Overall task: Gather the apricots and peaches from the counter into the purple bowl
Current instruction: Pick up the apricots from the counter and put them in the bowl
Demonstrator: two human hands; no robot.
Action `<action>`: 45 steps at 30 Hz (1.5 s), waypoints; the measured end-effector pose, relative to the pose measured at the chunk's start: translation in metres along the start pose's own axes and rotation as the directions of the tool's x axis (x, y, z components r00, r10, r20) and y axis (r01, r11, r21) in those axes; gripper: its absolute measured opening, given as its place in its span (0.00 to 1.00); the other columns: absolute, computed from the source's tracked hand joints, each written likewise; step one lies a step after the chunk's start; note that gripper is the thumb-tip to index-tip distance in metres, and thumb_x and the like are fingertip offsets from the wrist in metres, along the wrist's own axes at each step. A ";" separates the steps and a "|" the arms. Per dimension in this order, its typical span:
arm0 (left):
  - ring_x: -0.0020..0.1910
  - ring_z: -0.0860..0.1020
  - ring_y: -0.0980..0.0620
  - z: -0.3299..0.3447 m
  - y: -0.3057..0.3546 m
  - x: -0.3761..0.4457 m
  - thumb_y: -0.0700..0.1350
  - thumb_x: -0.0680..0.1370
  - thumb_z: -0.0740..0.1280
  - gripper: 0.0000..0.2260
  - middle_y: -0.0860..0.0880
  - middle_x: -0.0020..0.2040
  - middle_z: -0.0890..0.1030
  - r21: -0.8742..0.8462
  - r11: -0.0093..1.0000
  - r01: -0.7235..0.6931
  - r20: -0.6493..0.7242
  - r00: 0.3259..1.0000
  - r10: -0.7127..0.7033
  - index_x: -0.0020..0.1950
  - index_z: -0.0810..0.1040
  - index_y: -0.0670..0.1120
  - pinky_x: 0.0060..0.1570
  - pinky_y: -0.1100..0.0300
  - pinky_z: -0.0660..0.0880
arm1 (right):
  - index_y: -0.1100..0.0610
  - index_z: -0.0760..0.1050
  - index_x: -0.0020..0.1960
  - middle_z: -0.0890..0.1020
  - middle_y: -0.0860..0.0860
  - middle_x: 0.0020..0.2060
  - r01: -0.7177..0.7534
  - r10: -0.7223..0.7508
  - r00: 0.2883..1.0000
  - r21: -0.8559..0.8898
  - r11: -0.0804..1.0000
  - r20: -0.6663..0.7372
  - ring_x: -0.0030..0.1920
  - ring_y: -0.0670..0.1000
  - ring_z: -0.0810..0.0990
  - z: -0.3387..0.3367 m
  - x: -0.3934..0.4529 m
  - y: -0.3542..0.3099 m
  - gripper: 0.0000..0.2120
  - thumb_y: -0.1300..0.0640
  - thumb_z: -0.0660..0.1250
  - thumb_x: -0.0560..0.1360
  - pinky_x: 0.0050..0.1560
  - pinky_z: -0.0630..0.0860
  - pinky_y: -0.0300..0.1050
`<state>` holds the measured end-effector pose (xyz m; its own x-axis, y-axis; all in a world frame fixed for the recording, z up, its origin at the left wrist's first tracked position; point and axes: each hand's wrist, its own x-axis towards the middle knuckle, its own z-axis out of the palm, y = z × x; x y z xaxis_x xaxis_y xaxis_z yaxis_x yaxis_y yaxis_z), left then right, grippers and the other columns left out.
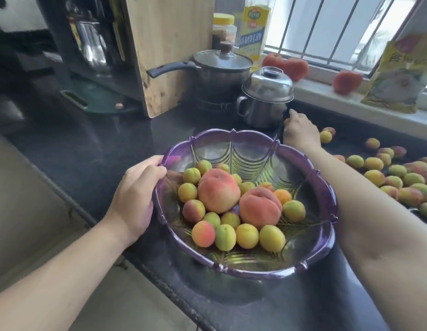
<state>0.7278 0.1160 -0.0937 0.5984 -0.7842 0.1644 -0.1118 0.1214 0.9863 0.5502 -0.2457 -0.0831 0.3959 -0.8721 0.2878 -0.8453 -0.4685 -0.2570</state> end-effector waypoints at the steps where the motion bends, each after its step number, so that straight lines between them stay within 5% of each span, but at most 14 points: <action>1: 0.53 0.79 0.26 -0.001 0.000 0.000 0.49 0.78 0.59 0.17 0.29 0.49 0.81 -0.001 1.000 0.002 0.002 1.000 -0.002 0.50 0.82 0.38 0.56 0.27 0.75 | 0.59 0.71 0.69 0.76 0.63 0.64 -0.010 0.010 1.000 -0.001 1.000 -0.001 0.60 0.67 0.77 0.000 0.002 0.001 0.19 0.58 0.57 0.80 0.58 0.72 0.58; 7: 0.56 0.80 0.28 -0.002 -0.001 0.002 0.55 0.76 0.60 0.20 0.33 0.50 0.83 0.040 0.999 -0.033 0.010 0.999 0.033 0.51 0.85 0.43 0.59 0.26 0.75 | 0.58 0.73 0.68 0.77 0.61 0.63 -0.084 0.089 0.996 0.198 0.977 -0.016 0.62 0.64 0.76 -0.006 -0.007 0.006 0.17 0.55 0.61 0.82 0.63 0.70 0.55; 9: 0.55 0.79 0.28 -0.002 -0.001 0.003 0.56 0.75 0.60 0.20 0.32 0.49 0.83 0.052 0.998 -0.041 -0.001 0.999 0.041 0.50 0.85 0.43 0.59 0.26 0.74 | 0.57 0.74 0.68 0.79 0.59 0.63 -0.074 0.081 0.997 0.301 0.951 -0.012 0.63 0.61 0.77 -0.017 -0.021 0.006 0.16 0.55 0.63 0.81 0.62 0.69 0.47; 12: 0.55 0.79 0.28 -0.001 -0.001 0.004 0.57 0.74 0.61 0.20 0.32 0.49 0.82 0.070 0.996 -0.052 -0.032 0.998 0.054 0.47 0.84 0.44 0.60 0.27 0.74 | 0.54 0.78 0.63 0.82 0.57 0.54 -0.068 0.073 0.997 0.437 0.897 0.005 0.49 0.52 0.80 -0.041 -0.054 0.007 0.11 0.56 0.64 0.82 0.53 0.73 0.32; 16: 0.53 0.78 0.30 0.002 0.002 0.001 0.60 0.73 0.60 0.24 0.32 0.48 0.81 0.104 0.993 -0.048 -0.064 0.996 0.055 0.46 0.81 0.40 0.59 0.30 0.74 | 0.47 0.81 0.55 0.84 0.50 0.49 -0.023 0.076 0.994 0.527 0.850 -0.080 0.52 0.53 0.82 -0.083 -0.102 0.005 0.06 0.51 0.69 0.79 0.57 0.79 0.51; 23: 0.44 0.75 0.35 0.003 0.012 -0.004 0.60 0.72 0.60 0.20 0.42 0.37 0.79 0.129 0.991 -0.015 -0.054 0.998 0.022 0.40 0.78 0.43 0.55 0.35 0.75 | 0.50 0.81 0.56 0.85 0.50 0.46 0.086 -0.177 0.980 0.624 0.777 0.086 0.42 0.50 0.85 -0.182 -0.191 -0.037 0.07 0.56 0.70 0.79 0.46 0.83 0.42; 26: 0.42 0.74 0.43 0.004 0.014 -0.007 0.58 0.73 0.60 0.16 0.52 0.33 0.77 0.139 0.990 -0.005 -0.053 0.999 0.013 0.34 0.78 0.50 0.49 0.45 0.71 | 0.47 0.80 0.53 0.81 0.43 0.43 0.219 -0.360 0.895 0.446 0.868 0.262 0.37 0.40 0.80 -0.199 -0.220 -0.051 0.04 0.53 0.70 0.79 0.35 0.74 0.31; 31: 0.41 0.73 0.44 0.005 0.016 -0.009 0.56 0.74 0.59 0.15 0.55 0.30 0.76 0.181 0.984 -0.003 -0.067 0.998 0.015 0.32 0.75 0.50 0.47 0.48 0.68 | 0.42 0.78 0.56 0.75 0.39 0.48 0.502 -0.435 0.757 -0.009 0.865 0.488 0.46 0.40 0.75 -0.186 -0.228 -0.059 0.10 0.51 0.71 0.75 0.45 0.69 0.33; 36: 0.41 0.71 0.45 0.006 0.018 -0.009 0.57 0.72 0.59 0.22 0.49 0.34 0.75 0.196 0.980 -0.020 -0.100 0.994 0.040 0.39 0.75 0.37 0.44 0.49 0.67 | 0.45 0.77 0.57 0.78 0.45 0.50 0.562 -0.349 0.692 -0.169 0.810 0.632 0.51 0.51 0.77 -0.185 -0.220 -0.079 0.12 0.49 0.72 0.74 0.45 0.75 0.46; 45: 0.39 0.71 0.46 0.007 0.016 -0.007 0.55 0.73 0.59 0.19 0.52 0.31 0.75 0.214 0.977 -0.017 -0.114 0.993 0.043 0.37 0.73 0.39 0.42 0.50 0.67 | 0.53 0.79 0.54 0.79 0.50 0.49 0.708 -0.441 0.635 -0.250 0.661 0.634 0.49 0.54 0.78 -0.173 -0.220 -0.084 0.10 0.52 0.68 0.75 0.43 0.77 0.47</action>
<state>0.7167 0.1192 -0.0795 0.6793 -0.7041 0.2069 -0.2893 0.0021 0.9572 0.4722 0.0104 0.0352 0.8515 -0.4374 -0.2891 -0.3679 -0.8914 0.2647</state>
